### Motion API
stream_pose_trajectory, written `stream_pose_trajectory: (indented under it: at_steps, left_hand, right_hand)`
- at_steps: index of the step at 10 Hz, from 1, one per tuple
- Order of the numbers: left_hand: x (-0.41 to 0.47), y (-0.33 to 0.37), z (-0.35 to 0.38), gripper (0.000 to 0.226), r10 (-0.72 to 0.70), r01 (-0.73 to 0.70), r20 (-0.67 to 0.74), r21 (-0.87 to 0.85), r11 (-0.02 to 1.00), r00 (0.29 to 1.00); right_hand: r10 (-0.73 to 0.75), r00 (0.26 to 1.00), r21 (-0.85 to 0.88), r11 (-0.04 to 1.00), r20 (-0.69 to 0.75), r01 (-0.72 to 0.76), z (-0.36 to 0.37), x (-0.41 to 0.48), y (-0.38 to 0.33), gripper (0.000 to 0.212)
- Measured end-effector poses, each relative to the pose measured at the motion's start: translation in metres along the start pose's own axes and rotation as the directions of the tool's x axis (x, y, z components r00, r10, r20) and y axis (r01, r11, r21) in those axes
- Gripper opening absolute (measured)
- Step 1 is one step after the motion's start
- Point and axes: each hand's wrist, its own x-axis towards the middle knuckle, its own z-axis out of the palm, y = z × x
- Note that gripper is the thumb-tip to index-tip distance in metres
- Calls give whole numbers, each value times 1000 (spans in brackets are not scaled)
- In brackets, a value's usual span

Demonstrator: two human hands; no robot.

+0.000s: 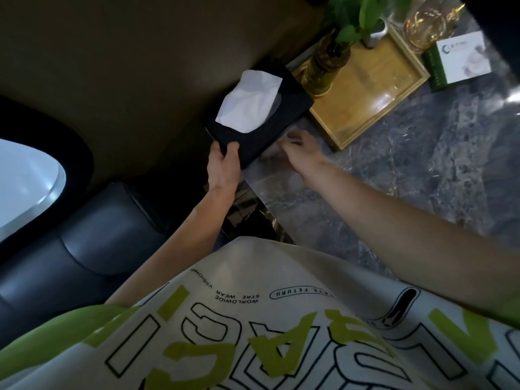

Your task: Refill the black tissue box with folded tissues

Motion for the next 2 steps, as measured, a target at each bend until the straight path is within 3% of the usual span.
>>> stream_pose_trajectory:
  at_steps: [2]
  left_hand:
    - [-24,-2,8,56,-49,47,3,194,980,999]
  right_hand:
    - [-48,999,-38,998,-3,48,-39,-17,16,30]
